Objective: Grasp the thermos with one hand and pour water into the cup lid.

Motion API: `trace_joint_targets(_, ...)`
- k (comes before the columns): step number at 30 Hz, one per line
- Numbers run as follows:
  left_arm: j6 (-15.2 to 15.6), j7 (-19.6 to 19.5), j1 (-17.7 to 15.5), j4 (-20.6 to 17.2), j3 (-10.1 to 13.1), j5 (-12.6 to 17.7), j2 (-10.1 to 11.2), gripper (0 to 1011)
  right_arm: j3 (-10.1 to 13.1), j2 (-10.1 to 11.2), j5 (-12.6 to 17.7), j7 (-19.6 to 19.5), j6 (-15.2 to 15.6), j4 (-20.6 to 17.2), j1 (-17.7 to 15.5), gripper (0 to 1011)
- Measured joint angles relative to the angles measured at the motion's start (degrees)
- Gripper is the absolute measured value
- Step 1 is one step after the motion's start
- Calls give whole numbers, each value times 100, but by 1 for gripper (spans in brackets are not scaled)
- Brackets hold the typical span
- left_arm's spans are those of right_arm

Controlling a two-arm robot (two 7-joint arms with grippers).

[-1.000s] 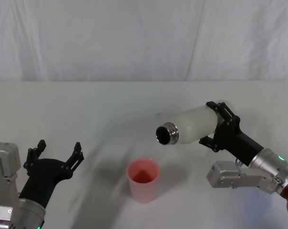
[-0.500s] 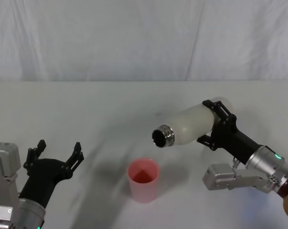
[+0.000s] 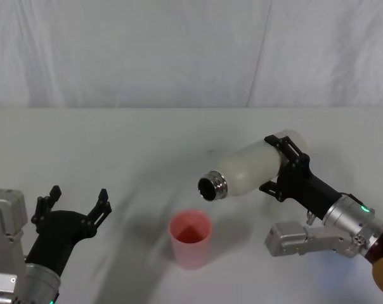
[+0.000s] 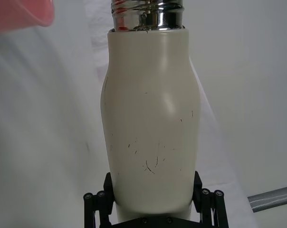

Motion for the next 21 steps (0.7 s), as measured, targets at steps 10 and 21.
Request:
trace_joint_targets(10,0,0,0,0,0,0,0,1001,-115,16,-83,-50,50,1,-5,955)
trace_joint_targets(21,0,0,0,0,0,0,0,1001,-263,65,-272,-188,65,13,29,955)
